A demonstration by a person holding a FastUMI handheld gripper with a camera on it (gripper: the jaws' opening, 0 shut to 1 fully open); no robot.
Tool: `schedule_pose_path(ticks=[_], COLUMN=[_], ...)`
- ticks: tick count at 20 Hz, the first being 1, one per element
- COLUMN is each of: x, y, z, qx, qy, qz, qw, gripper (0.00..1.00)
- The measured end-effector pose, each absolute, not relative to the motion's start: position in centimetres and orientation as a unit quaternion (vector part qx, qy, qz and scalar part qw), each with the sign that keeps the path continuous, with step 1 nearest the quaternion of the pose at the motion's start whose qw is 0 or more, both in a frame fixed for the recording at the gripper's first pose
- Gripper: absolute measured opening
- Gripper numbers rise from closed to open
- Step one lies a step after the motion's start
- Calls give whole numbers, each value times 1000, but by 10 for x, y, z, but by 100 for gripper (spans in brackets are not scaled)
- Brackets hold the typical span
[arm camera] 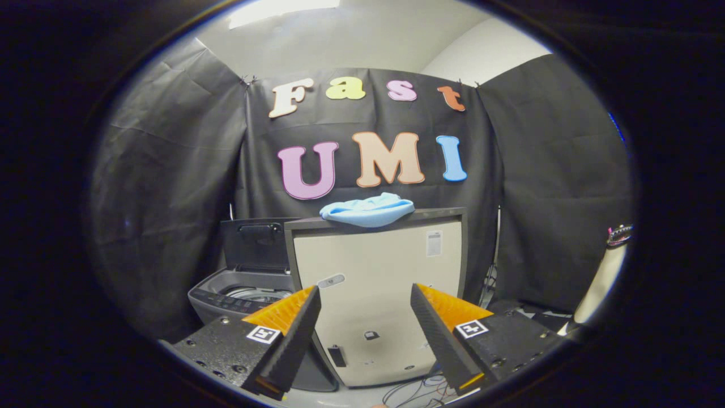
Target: Put the clothes into the washing machine and then close the washing machine lid.
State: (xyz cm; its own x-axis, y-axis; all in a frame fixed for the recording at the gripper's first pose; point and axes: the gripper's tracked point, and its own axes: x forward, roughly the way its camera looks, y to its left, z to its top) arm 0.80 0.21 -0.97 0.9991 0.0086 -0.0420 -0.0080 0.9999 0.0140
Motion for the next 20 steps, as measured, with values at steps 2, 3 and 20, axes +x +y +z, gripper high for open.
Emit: schedule_pose_path(ticks=[2,3,20], x=[14,18,254], y=[4,5,22], z=[-7,-4,86], qx=[12,12,-19], qy=[26,27,148], qz=[7,8,18], qw=[1000,1000,989], gripper=[97,97,97])
